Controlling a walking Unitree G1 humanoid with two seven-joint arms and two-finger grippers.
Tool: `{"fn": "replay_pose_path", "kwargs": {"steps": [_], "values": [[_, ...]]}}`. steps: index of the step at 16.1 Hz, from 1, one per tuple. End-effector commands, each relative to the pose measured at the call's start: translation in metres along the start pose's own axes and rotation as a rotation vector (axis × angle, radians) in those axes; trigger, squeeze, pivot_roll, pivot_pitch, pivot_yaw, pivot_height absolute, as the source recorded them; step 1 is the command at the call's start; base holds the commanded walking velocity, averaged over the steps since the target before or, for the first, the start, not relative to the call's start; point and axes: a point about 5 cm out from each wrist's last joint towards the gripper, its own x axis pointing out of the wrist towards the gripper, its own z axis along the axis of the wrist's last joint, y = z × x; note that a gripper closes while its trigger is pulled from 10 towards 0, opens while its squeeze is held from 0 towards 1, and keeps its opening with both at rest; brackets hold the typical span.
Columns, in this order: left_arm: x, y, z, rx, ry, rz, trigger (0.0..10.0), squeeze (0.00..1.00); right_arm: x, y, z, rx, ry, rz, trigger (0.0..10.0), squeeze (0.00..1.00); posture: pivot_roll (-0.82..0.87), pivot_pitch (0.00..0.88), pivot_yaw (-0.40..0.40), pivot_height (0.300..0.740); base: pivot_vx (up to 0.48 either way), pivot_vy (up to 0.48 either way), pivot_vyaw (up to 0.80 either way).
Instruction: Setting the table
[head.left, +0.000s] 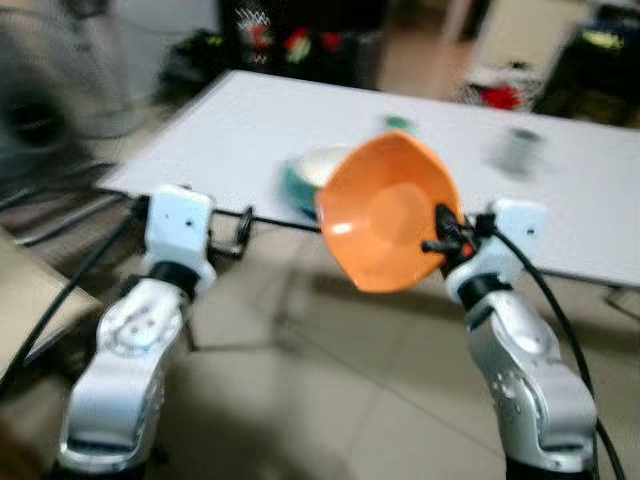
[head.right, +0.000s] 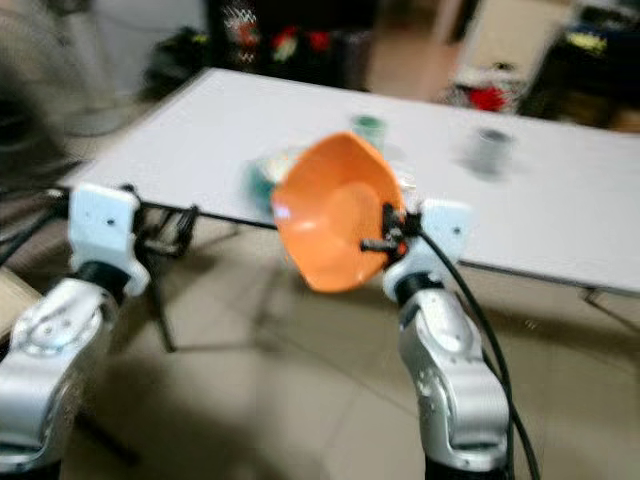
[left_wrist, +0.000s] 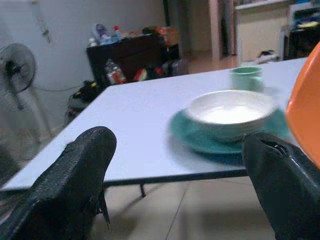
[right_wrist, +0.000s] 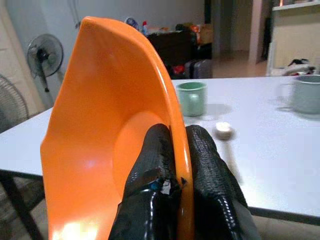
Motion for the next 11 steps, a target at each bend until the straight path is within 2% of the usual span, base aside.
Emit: {"fn": "replay_pose_path", "kwargs": {"steps": [1,6,9,11], "values": [[0.002,-0.008,0.002,-0.003,-0.009,-0.037,10.0,0.00,-0.002,-0.008,0.008,-0.011,-0.038,-0.032,10.0,0.00,-0.06,0.000,-0.010,0.740,0.000,-0.274,-0.80],[0.001,-0.009,0.000,-0.002,-0.003,-0.044,10.0,0.00,-0.004,-0.010,0.005,-0.014,-0.027,-0.047,10.0,0.00,-0.07,0.000,-0.007,0.740,0.000,-0.277,-0.80],[0.001,-0.009,-0.003,-0.023,0.015,-0.016,10.0,0.00,-0.005,-0.016,0.002,-0.019,-0.007,-0.077,10.0,0.00,-0.08,0.000,-0.009,0.740,0.000,0.000,-0.80],[0.002,-0.010,-0.007,-0.042,0.032,-0.018,10.0,0.00,-0.005,-0.020,-0.001,-0.043,0.023,-0.096,10.0,0.00,-0.09,0.000,-0.012,0.740,0.000,0.000,0.00]]}}
